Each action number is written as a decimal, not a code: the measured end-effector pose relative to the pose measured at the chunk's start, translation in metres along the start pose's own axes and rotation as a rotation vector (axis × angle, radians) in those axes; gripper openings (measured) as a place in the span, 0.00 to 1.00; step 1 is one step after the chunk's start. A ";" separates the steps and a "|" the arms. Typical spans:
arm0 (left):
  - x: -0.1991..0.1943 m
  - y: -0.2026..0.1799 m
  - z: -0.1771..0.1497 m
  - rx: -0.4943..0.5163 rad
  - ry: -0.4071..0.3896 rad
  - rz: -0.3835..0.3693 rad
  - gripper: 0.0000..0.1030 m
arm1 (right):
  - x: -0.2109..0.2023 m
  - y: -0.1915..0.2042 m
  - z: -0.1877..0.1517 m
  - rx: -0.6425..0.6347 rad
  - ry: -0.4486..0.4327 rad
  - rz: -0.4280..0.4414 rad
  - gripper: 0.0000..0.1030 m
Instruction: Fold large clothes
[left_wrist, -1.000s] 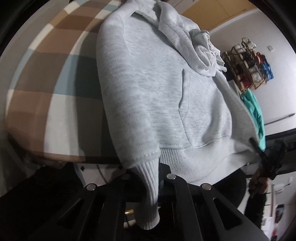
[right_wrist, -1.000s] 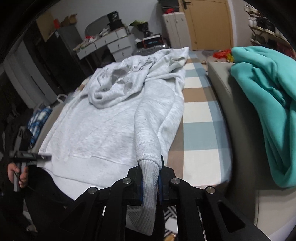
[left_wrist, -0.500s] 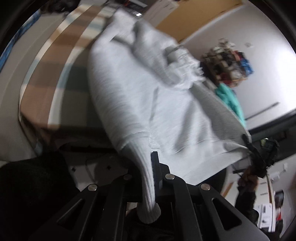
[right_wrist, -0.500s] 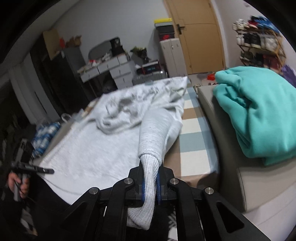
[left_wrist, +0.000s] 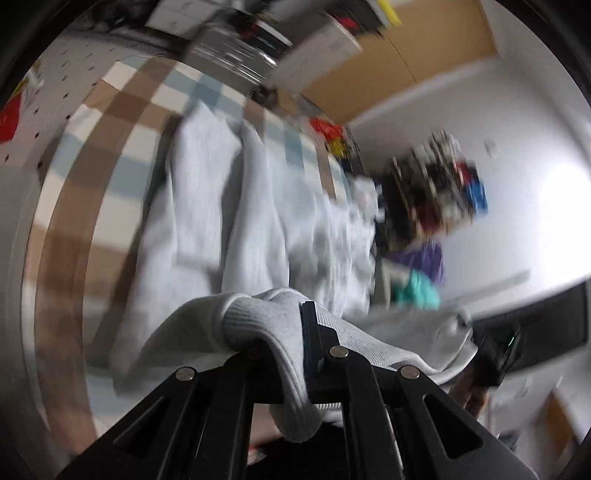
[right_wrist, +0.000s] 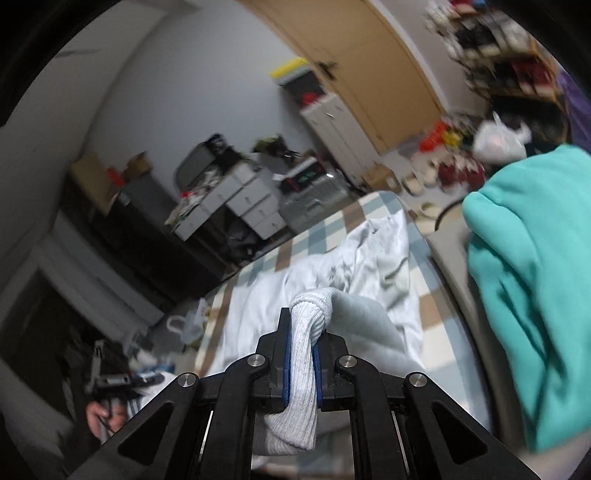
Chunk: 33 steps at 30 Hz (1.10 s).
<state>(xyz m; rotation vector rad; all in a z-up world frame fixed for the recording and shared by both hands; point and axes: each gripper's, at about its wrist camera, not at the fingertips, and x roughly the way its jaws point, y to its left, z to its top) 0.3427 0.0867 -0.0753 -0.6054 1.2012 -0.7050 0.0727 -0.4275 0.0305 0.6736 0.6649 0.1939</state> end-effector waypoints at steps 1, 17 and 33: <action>0.005 -0.001 0.016 -0.009 -0.003 -0.003 0.01 | 0.014 -0.003 0.015 0.049 0.018 -0.002 0.08; 0.100 0.056 0.146 -0.278 0.017 -0.015 0.02 | 0.258 -0.118 0.136 0.400 0.207 -0.231 0.08; 0.031 0.050 0.115 -0.168 -0.153 0.121 0.84 | 0.224 -0.107 0.141 0.101 0.003 -0.071 0.89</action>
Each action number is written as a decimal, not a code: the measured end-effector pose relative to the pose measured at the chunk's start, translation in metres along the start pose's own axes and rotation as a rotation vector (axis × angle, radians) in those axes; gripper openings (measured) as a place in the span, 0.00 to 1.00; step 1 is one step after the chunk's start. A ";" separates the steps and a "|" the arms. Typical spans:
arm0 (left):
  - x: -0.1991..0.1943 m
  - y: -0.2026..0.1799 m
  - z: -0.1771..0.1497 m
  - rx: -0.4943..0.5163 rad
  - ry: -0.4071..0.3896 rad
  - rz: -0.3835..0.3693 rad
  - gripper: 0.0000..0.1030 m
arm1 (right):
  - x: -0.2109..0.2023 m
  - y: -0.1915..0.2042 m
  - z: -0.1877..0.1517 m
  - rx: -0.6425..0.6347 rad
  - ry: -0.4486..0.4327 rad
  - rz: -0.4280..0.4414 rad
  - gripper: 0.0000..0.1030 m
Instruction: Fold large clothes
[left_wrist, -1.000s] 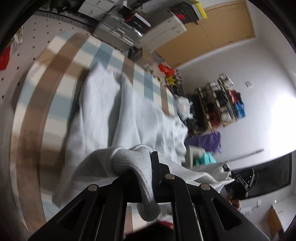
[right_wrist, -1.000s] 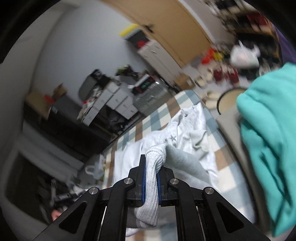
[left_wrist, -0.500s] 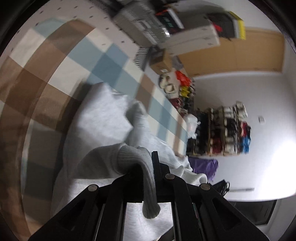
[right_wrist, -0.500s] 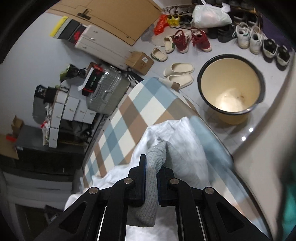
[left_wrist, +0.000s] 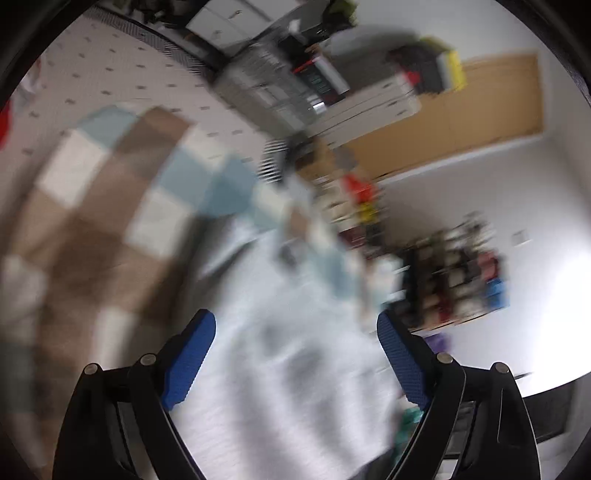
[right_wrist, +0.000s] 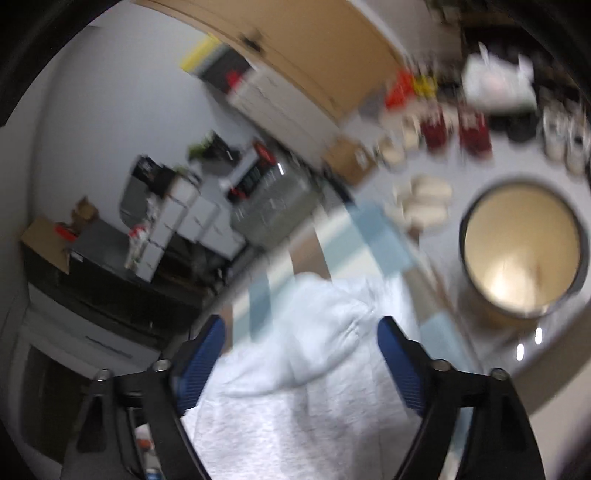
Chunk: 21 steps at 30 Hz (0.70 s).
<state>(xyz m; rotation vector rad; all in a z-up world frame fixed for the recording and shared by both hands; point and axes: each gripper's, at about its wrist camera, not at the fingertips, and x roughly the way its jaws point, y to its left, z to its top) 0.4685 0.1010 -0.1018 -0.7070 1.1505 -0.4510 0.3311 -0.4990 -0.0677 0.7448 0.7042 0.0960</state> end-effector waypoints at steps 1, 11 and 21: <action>-0.002 0.004 -0.011 0.029 0.016 0.060 0.84 | -0.005 0.004 -0.005 -0.036 0.018 -0.037 0.90; 0.024 0.037 -0.101 0.135 0.186 0.241 0.83 | 0.001 0.011 -0.123 -0.452 0.384 -0.322 0.87; 0.005 0.022 -0.189 0.210 0.208 0.295 0.22 | -0.009 0.019 -0.176 -0.423 0.361 -0.266 0.20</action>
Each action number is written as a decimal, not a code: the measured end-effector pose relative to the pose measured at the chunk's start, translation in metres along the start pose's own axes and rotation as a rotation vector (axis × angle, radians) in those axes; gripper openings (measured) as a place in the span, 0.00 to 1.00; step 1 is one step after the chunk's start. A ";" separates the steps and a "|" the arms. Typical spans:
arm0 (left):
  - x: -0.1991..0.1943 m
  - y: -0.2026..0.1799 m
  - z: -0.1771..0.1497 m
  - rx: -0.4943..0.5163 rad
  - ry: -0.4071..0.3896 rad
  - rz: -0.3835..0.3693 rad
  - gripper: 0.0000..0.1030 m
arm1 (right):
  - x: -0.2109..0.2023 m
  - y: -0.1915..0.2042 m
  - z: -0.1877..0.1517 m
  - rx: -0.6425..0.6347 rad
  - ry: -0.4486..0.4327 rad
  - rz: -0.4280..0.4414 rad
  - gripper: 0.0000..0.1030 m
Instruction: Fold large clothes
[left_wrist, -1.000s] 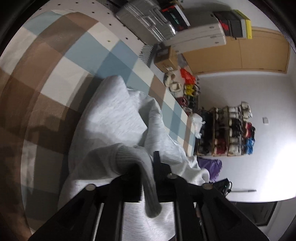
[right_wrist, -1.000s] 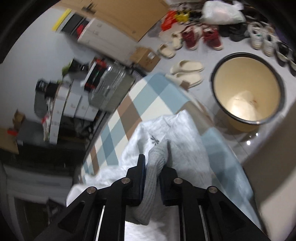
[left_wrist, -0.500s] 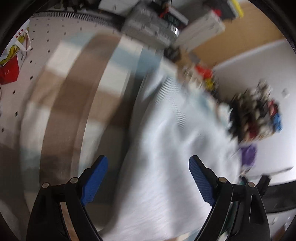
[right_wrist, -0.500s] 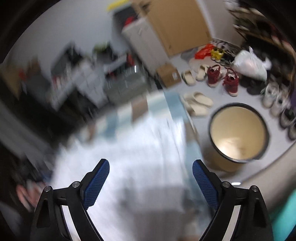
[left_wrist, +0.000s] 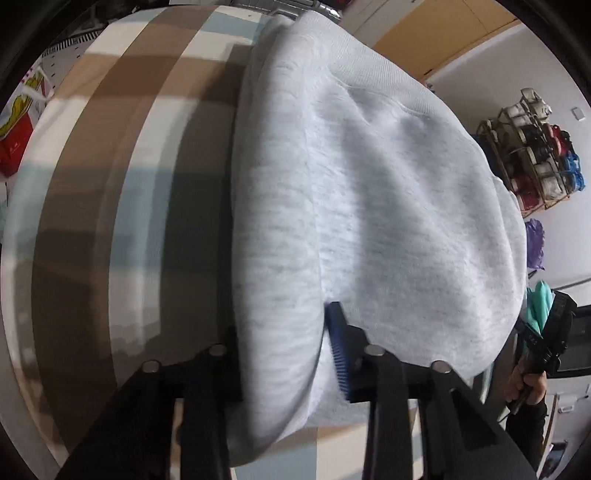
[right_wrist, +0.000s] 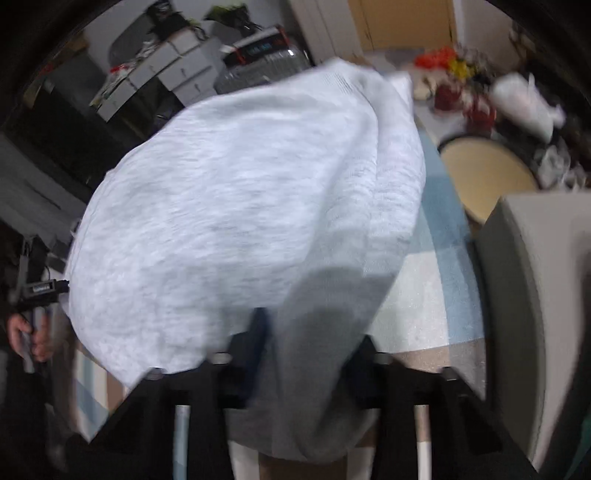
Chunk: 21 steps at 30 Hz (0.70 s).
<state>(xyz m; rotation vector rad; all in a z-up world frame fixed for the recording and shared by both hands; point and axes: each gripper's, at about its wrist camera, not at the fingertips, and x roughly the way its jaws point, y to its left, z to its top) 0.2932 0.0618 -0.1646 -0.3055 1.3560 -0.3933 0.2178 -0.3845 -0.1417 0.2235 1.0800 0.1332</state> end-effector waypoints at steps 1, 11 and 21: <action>-0.004 0.001 -0.014 -0.007 0.007 -0.005 0.22 | -0.006 0.003 -0.008 -0.010 -0.007 -0.002 0.19; -0.070 0.011 -0.196 0.002 0.092 -0.019 0.21 | -0.067 0.032 -0.139 -0.164 0.044 0.075 0.21; -0.169 0.028 -0.178 -0.063 -0.181 -0.020 0.83 | -0.132 0.030 -0.120 -0.218 -0.119 0.013 0.63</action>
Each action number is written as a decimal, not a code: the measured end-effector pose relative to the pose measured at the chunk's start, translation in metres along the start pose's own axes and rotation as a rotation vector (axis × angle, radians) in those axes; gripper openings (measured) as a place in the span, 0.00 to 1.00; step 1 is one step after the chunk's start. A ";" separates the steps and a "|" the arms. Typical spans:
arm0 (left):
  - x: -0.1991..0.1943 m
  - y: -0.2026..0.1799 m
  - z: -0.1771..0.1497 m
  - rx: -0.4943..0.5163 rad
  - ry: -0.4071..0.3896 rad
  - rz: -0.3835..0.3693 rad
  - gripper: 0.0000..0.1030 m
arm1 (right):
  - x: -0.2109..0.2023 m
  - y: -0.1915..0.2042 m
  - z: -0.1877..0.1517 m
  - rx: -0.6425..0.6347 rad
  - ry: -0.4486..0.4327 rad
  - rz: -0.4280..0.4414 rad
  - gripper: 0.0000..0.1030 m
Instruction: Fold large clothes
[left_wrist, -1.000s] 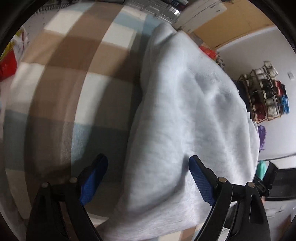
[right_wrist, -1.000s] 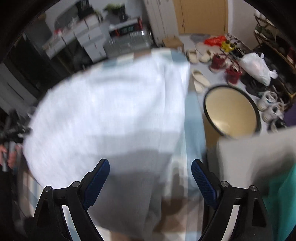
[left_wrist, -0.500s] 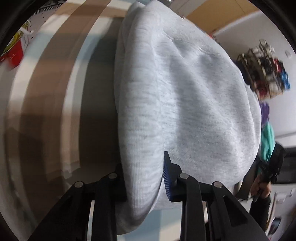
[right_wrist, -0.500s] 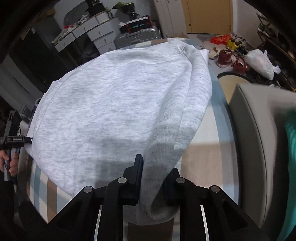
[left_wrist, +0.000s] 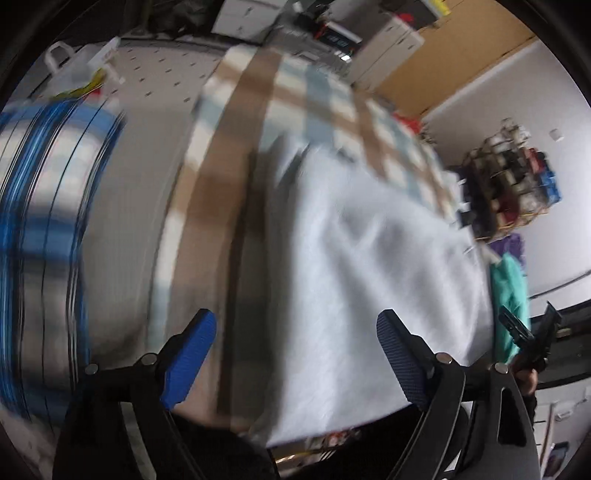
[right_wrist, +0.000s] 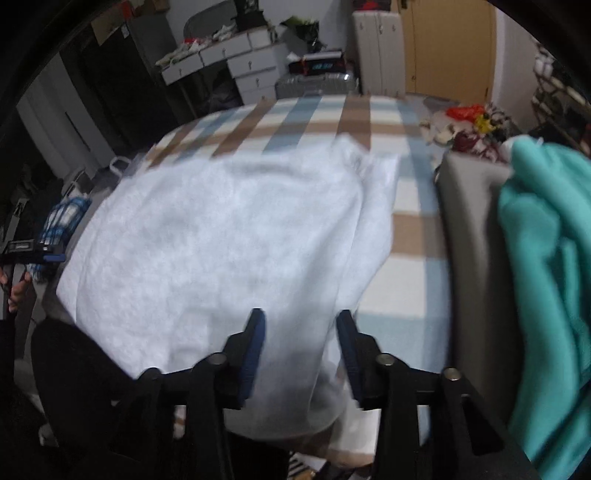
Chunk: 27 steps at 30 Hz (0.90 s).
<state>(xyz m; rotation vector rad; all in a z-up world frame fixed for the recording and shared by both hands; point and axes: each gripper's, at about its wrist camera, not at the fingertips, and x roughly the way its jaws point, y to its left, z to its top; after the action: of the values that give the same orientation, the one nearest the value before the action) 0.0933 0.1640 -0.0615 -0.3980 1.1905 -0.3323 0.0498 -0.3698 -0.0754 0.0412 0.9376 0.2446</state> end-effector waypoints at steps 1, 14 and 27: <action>0.005 -0.005 0.014 0.016 -0.009 0.006 0.83 | -0.004 0.000 0.015 -0.021 -0.037 -0.015 0.69; 0.101 -0.053 0.047 0.220 0.249 0.123 0.76 | 0.099 -0.033 0.097 -0.110 0.106 -0.172 0.64; 0.061 -0.045 0.027 0.307 0.159 0.189 0.07 | 0.073 -0.025 0.084 -0.079 -0.033 -0.102 0.10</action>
<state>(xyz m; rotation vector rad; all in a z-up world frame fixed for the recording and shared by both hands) 0.1373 0.0998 -0.0827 0.0087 1.2972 -0.3808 0.1630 -0.3714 -0.0870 -0.0745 0.8935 0.1859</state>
